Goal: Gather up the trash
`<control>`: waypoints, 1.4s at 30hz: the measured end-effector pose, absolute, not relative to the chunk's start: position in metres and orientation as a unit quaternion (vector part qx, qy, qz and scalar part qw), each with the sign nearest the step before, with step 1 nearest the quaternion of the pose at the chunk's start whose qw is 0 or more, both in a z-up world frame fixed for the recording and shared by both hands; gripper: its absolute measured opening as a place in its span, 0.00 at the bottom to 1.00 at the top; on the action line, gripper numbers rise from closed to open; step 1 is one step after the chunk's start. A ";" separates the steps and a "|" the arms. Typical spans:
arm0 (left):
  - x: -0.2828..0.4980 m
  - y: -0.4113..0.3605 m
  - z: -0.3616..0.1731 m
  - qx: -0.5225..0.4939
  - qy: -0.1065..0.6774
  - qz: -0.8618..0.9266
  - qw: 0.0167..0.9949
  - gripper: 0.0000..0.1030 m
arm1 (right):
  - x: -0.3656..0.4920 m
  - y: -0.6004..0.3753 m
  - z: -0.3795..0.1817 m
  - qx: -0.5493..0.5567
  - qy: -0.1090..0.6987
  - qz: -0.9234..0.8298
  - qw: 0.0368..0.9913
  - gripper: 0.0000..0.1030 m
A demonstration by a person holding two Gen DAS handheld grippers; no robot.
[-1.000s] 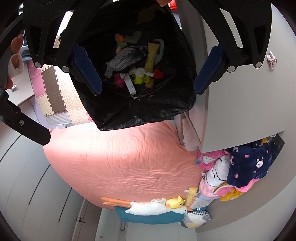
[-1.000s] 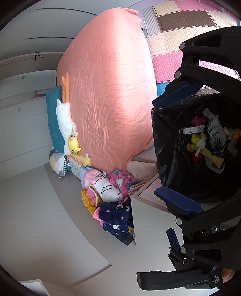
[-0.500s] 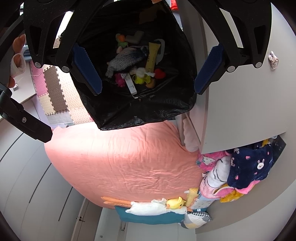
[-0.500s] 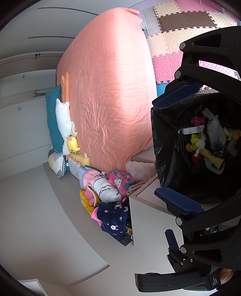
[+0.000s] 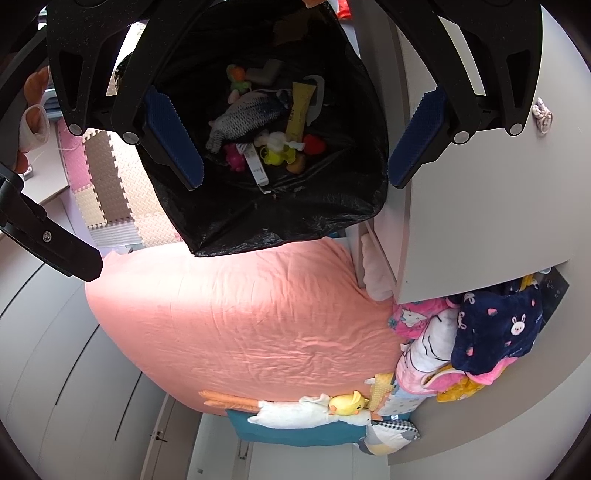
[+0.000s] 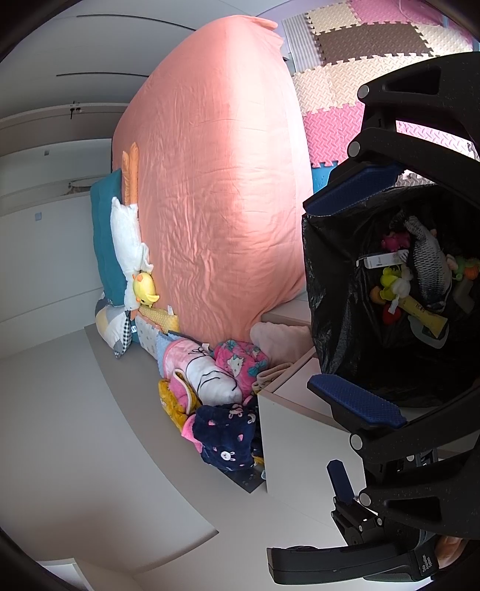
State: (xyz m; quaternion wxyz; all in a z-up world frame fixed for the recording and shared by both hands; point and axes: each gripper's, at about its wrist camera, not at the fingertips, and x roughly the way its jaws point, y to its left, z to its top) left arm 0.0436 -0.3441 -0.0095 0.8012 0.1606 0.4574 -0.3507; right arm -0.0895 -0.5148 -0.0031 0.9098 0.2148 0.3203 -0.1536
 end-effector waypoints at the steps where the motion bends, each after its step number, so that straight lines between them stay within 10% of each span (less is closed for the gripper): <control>1: 0.044 -0.344 -0.010 0.161 0.457 -0.351 0.801 0.94 | -0.090 -0.516 -0.004 0.215 0.321 -0.154 0.910 0.85; 42: 0.036 -0.343 -0.006 0.170 0.425 -0.355 0.815 0.94 | -0.088 -0.520 -0.010 0.214 0.324 -0.155 0.909 0.85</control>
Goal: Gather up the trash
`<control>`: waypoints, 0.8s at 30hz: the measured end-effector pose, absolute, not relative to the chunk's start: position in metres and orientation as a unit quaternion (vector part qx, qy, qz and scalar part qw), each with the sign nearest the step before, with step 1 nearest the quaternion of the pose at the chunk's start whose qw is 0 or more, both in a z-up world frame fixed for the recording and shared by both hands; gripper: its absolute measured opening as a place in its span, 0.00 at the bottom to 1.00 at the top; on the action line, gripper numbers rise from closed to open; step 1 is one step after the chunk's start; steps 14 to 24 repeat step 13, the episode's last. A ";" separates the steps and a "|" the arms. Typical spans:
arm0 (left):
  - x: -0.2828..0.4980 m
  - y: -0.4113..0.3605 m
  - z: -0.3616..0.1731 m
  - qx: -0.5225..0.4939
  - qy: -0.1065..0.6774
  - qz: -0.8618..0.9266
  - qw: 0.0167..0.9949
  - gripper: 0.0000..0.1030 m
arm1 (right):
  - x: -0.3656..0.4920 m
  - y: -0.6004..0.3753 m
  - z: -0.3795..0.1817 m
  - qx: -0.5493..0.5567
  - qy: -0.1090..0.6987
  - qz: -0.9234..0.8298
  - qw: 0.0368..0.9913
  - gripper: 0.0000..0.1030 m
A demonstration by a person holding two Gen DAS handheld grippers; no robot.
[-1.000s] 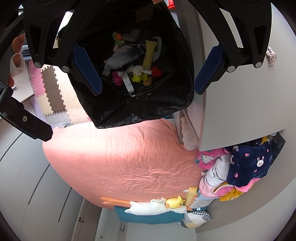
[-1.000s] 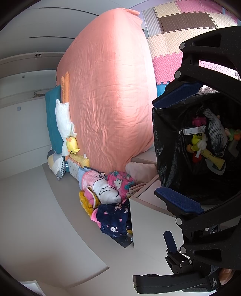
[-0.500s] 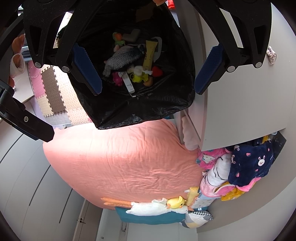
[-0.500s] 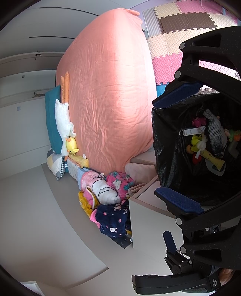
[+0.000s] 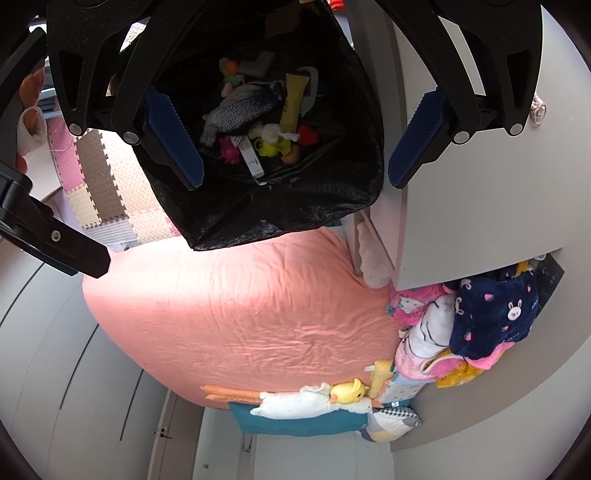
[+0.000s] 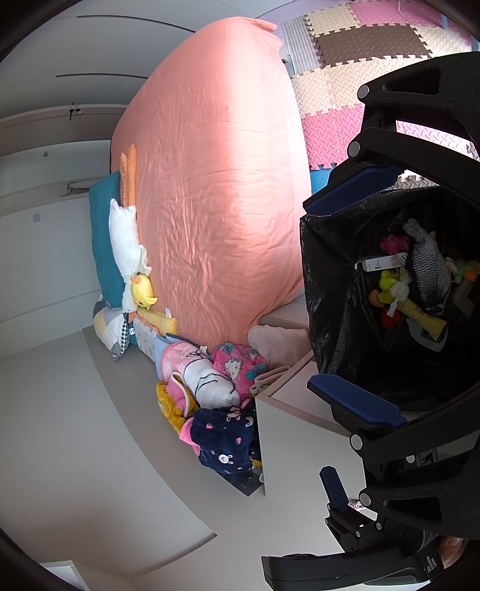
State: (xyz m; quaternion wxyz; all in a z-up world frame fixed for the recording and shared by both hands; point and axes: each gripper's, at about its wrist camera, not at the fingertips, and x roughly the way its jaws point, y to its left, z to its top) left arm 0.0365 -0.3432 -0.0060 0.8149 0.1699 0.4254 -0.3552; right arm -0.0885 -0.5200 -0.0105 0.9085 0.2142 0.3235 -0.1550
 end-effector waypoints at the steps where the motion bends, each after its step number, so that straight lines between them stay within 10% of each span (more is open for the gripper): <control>1: 0.033 -0.342 -0.004 0.169 0.414 -0.359 0.819 0.94 | -0.089 -0.521 -0.012 0.215 0.324 -0.155 0.908 0.85; 24: 0.027 -0.346 -0.009 0.180 0.426 -0.358 0.811 0.94 | -0.096 -0.522 -0.013 0.215 0.324 -0.152 0.909 0.85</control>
